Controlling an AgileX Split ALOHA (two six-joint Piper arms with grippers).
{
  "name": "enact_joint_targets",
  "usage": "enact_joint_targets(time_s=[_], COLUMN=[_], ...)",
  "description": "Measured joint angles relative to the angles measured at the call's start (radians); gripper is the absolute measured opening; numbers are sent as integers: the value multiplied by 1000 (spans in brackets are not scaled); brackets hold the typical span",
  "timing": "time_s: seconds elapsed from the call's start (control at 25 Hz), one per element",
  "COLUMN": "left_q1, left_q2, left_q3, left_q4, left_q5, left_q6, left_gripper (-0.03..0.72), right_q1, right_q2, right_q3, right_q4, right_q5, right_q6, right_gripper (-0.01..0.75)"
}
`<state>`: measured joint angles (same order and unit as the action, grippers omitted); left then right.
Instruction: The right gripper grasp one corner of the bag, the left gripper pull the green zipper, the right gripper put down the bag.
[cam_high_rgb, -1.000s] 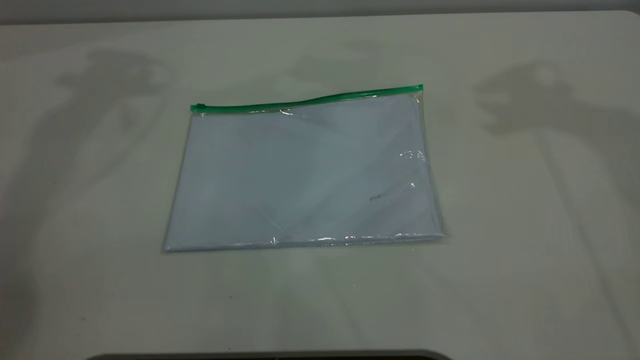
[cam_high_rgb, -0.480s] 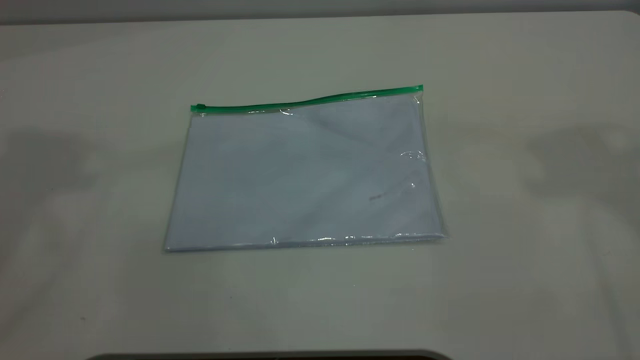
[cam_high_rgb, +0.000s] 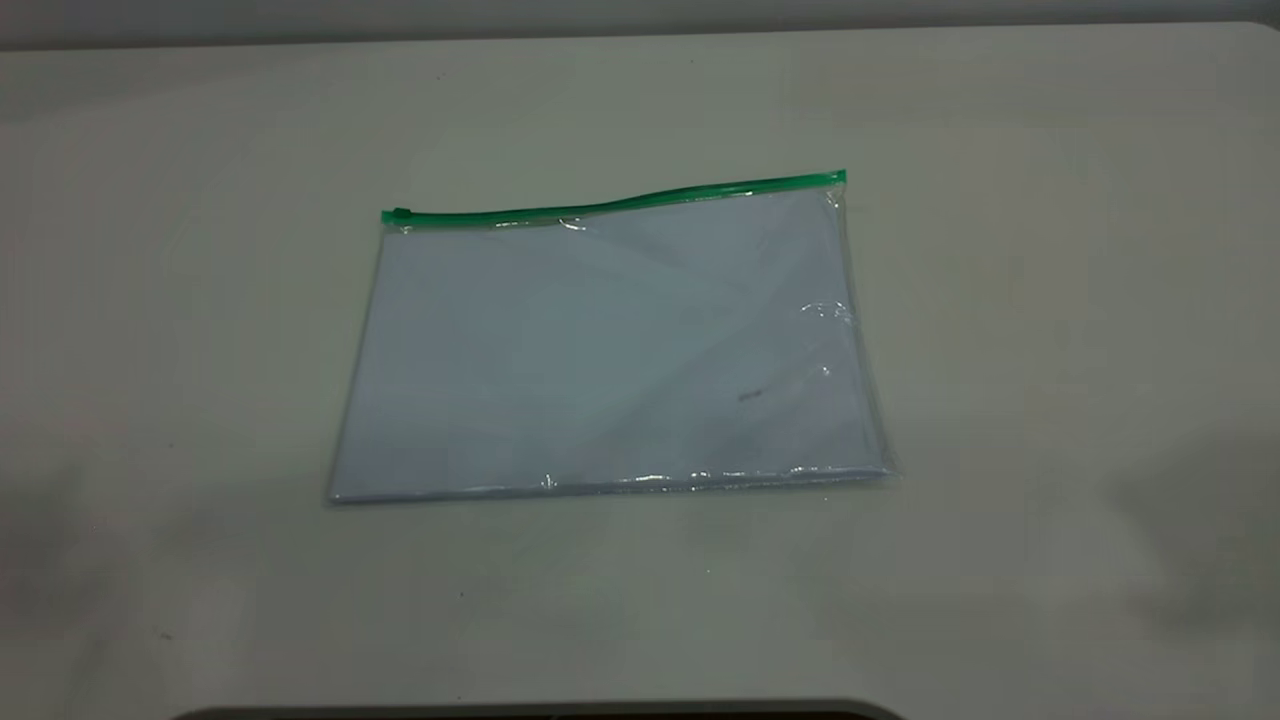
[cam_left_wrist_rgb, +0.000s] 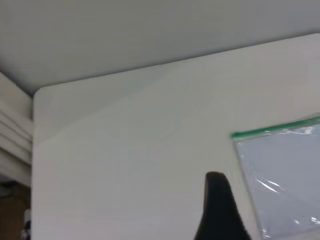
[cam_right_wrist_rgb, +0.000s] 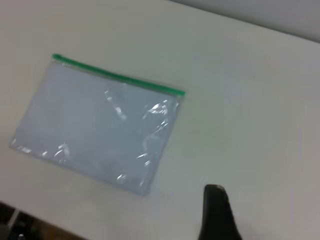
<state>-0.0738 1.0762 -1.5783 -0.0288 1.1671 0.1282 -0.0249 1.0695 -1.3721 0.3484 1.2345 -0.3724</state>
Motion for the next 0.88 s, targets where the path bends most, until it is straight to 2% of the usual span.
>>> enact_joint_targets(time_s=[0.2, 0.56, 0.88], left_q1=[0, 0, 0], left_q2=[-170, -531, -763], left_q3=[177, 624, 919], left_q4=[-27, -31, -76], left_q5=[0, 0, 1], left_q6=[2, 4, 7], left_gripper=[565, 565, 565], right_q1=[0, 0, 0], right_q2=[-190, -530, -768], right_q3=[188, 523, 730], right_q4=[68, 106, 109], right_q5=[-26, -74, -76], right_q6=[-26, -51, -54], right_gripper=[547, 548, 548])
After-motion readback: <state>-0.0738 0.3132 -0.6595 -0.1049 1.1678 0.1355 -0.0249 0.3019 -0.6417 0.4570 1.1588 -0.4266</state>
